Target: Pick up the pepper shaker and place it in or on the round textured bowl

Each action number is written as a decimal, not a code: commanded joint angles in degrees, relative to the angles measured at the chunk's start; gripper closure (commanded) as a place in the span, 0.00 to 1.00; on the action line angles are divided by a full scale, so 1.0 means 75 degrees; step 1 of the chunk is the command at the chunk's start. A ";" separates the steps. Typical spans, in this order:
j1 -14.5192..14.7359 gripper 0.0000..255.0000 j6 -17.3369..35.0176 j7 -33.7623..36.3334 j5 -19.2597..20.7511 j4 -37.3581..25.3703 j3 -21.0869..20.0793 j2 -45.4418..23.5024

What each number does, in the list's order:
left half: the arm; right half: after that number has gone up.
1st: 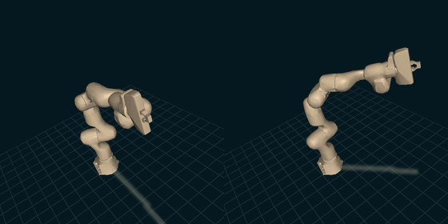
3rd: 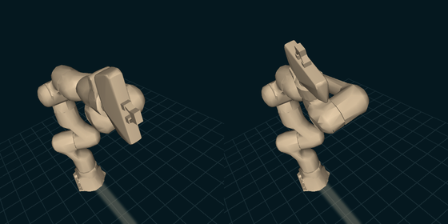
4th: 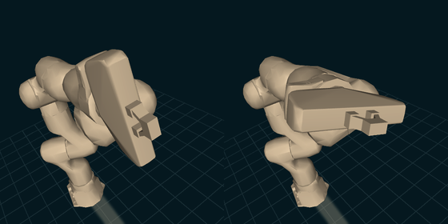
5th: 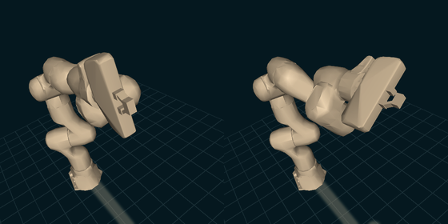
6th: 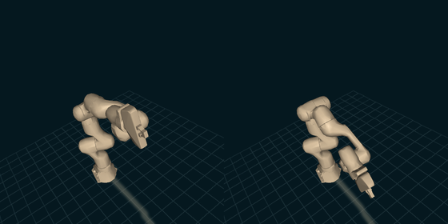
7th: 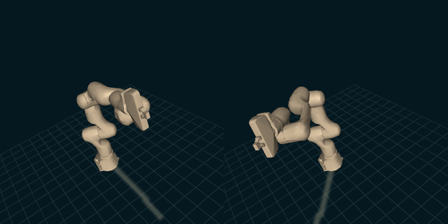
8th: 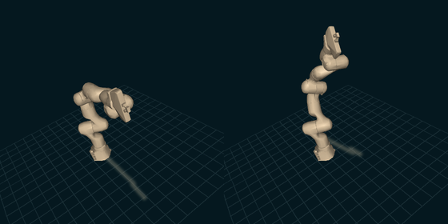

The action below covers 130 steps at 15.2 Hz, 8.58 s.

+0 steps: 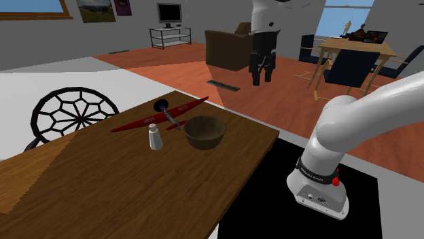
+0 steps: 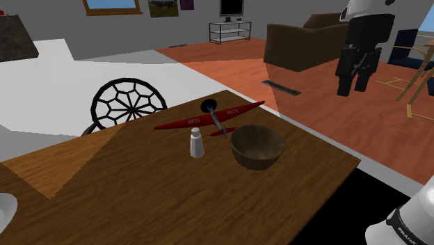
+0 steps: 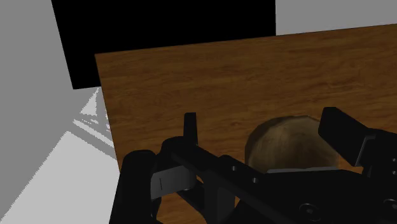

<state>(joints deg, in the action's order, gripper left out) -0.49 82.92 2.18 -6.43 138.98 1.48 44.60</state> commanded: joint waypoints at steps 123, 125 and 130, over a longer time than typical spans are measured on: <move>0.0853 1.00 0.3203 0.1028 -0.0481 -0.1381 -0.1697 -0.3166; 0.0857 1.00 0.3412 0.1010 -0.0492 -0.1203 -0.1711 -0.3197; 0.0870 1.00 0.3975 0.0964 -0.0523 -0.0756 -0.1752 -0.3316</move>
<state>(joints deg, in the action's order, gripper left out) 5.96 111.71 9.47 -10.22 132.21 -11.57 19.61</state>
